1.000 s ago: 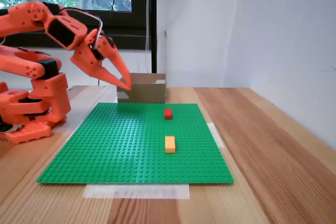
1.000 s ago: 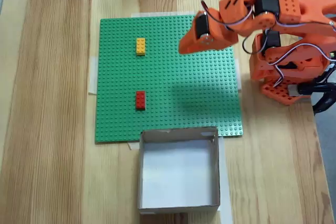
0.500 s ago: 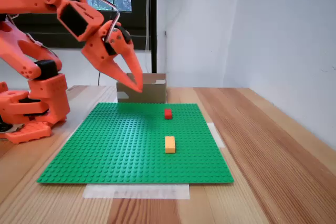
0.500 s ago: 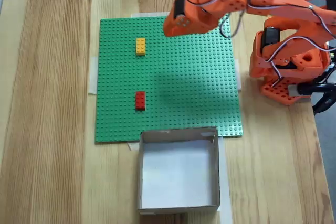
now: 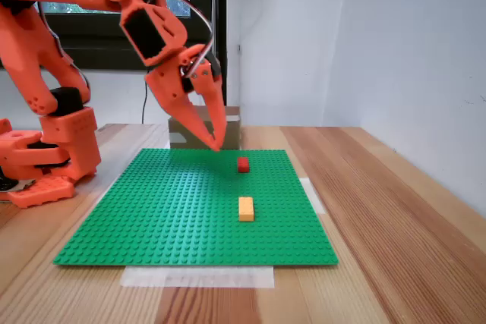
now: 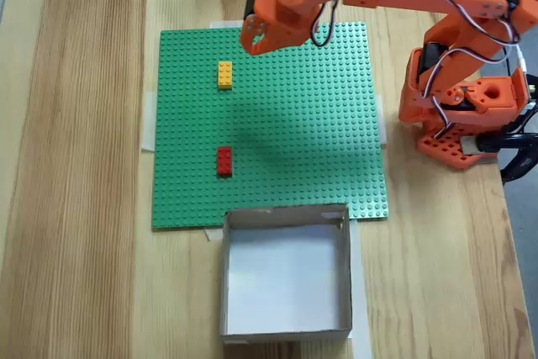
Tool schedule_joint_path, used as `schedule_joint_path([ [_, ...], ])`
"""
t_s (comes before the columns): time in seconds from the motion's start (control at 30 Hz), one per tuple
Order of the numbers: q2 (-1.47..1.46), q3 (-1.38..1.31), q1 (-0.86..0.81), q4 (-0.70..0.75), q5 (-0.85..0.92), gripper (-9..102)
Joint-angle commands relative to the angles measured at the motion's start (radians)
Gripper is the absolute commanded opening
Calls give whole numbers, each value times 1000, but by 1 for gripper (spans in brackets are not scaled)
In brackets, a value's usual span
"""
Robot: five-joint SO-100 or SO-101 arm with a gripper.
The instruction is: Pick the yellow lego block and put it in the box.
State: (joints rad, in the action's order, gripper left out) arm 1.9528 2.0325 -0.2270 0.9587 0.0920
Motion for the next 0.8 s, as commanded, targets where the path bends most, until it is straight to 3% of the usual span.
schedule_joint_path([
  [0.0, -61, -97, -12, 17, -9, -1],
  [0.77, -264, -221, 21, 71, 9, 1],
])
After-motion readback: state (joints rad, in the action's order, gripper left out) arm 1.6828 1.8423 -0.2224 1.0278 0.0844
